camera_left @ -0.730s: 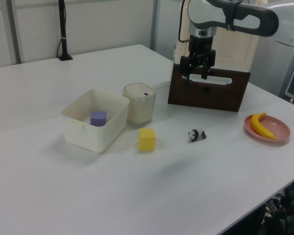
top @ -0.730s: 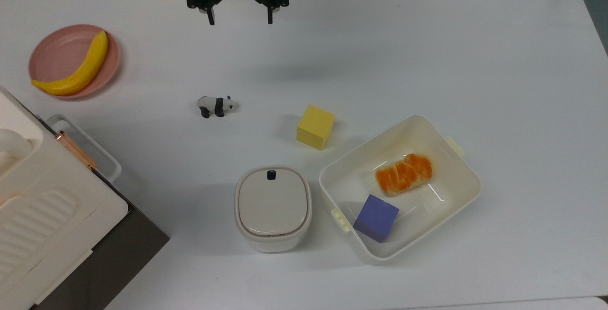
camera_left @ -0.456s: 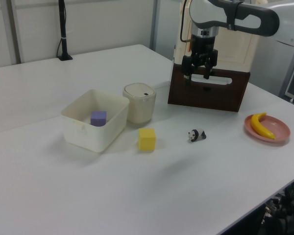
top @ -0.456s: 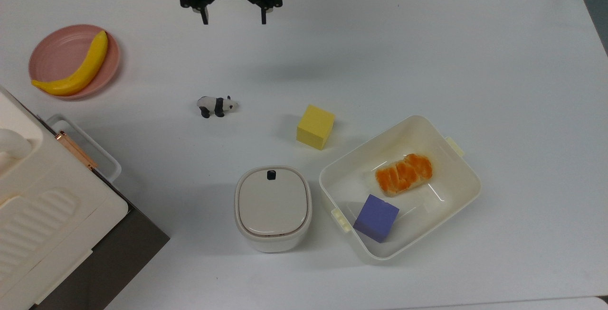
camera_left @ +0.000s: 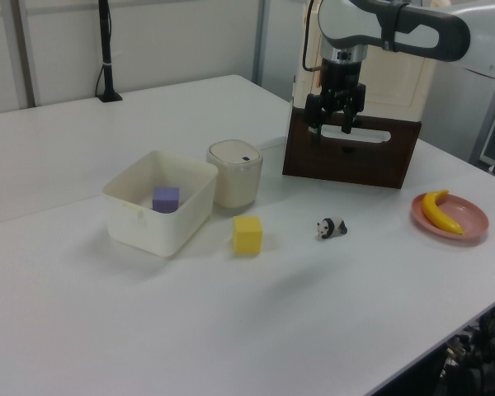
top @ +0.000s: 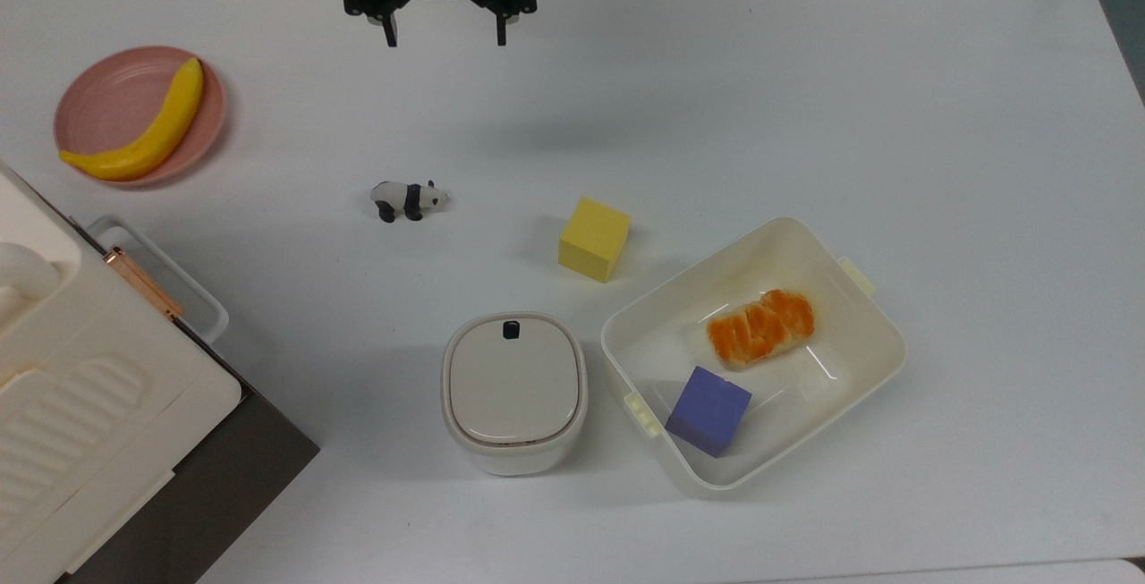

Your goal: Slide open the drawer

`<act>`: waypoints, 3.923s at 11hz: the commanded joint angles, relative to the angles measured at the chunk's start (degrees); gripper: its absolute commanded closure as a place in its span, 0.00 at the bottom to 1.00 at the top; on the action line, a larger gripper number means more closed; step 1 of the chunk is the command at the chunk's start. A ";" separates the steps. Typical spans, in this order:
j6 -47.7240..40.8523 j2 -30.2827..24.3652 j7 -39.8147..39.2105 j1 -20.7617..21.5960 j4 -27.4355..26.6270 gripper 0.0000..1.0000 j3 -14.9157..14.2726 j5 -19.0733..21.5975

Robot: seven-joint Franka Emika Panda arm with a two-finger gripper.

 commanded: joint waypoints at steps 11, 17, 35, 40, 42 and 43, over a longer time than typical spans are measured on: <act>0.35 -1.01 -7.01 1.16 -1.60 0.00 -0.29 0.21; 6.14 0.75 -28.89 -3.84 -3.18 0.00 -0.64 -2.51; 48.60 17.80 -56.61 -15.72 -3.01 0.35 -0.55 -15.09; 49.92 18.33 -56.53 -16.07 -2.74 0.89 -0.55 -16.40; 49.92 18.16 -56.35 -15.81 -3.01 0.96 -0.55 -17.46; 49.92 17.81 -56.18 -15.72 -3.53 0.96 -0.55 -17.46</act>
